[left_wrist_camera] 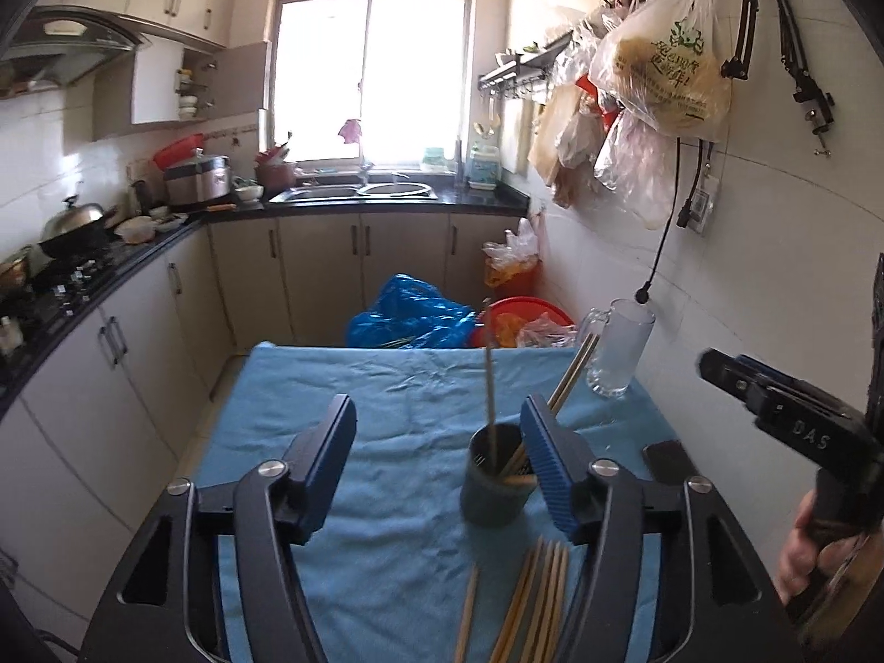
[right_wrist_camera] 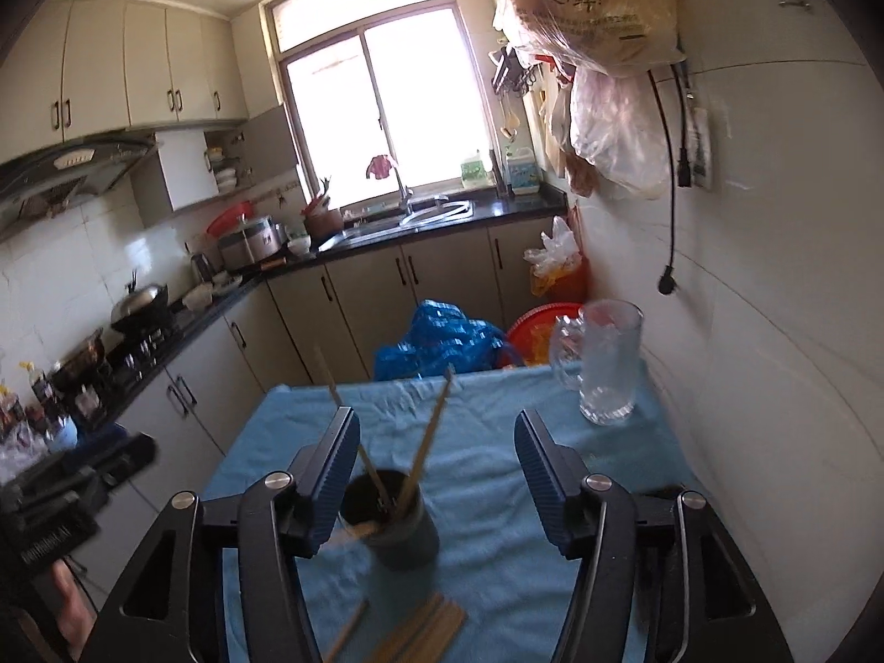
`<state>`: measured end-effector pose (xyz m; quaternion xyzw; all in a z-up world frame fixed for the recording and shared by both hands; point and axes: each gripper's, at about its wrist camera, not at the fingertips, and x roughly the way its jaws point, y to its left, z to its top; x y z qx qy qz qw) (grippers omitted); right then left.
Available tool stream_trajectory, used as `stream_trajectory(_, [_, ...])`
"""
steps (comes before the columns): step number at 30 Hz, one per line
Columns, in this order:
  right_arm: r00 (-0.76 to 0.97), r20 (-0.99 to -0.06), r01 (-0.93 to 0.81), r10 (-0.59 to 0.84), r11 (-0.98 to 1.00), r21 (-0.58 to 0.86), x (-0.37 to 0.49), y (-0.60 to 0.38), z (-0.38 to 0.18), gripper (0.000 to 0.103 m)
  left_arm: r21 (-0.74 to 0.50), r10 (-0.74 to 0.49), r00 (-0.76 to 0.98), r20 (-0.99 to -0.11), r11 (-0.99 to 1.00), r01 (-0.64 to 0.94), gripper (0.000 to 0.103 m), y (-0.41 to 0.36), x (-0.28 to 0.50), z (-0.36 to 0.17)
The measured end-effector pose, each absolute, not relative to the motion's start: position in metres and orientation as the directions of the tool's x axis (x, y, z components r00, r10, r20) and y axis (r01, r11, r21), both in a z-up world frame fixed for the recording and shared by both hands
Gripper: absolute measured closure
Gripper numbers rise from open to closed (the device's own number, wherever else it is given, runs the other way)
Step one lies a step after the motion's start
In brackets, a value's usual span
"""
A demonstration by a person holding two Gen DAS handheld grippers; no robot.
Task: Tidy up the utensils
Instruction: 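Open the left gripper over the holder while the right gripper releases its chopstick, then move both tools back toward the remaining chopsticks on the cloth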
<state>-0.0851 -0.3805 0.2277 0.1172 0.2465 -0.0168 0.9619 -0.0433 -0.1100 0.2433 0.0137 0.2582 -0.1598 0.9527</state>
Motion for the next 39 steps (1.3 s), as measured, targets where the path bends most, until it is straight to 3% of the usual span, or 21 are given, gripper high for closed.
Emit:
stream_trajectory(7, [0.834, -0.552, 0.101, -0.013, 0.986, 0.13, -0.155, -0.389, 0.208, 0.033, 0.021, -0.202, 0.852, -0.483, 0.97, 0.243, 0.03, -0.072, -0.114, 0.22])
stream_trajectory(17, [0.748, -0.658, 0.13, -0.087, 0.991, 0.017, -0.222, -0.391, 0.156, 0.028, 0.142, -0.101, 0.861, -0.498, 0.97, 0.195, 0.027, -0.057, -0.178, 0.16])
stream_trajectory(31, [0.649, -0.759, 0.044, 0.062, 0.992, 0.118, -0.202, -0.343, 0.077, 0.028, 0.158, -0.106, 0.808, -0.579, 0.958, 0.238, 0.027, -0.073, -0.165, 0.124])
stream_trajectory(39, [0.618, -0.781, 0.04, 0.096, 0.987, 0.153, -0.182, -0.335, 0.046, 0.031, 0.077, -0.178, 0.673, -0.718, 0.941, 0.33, 0.028, -0.083, -0.116, 0.081])
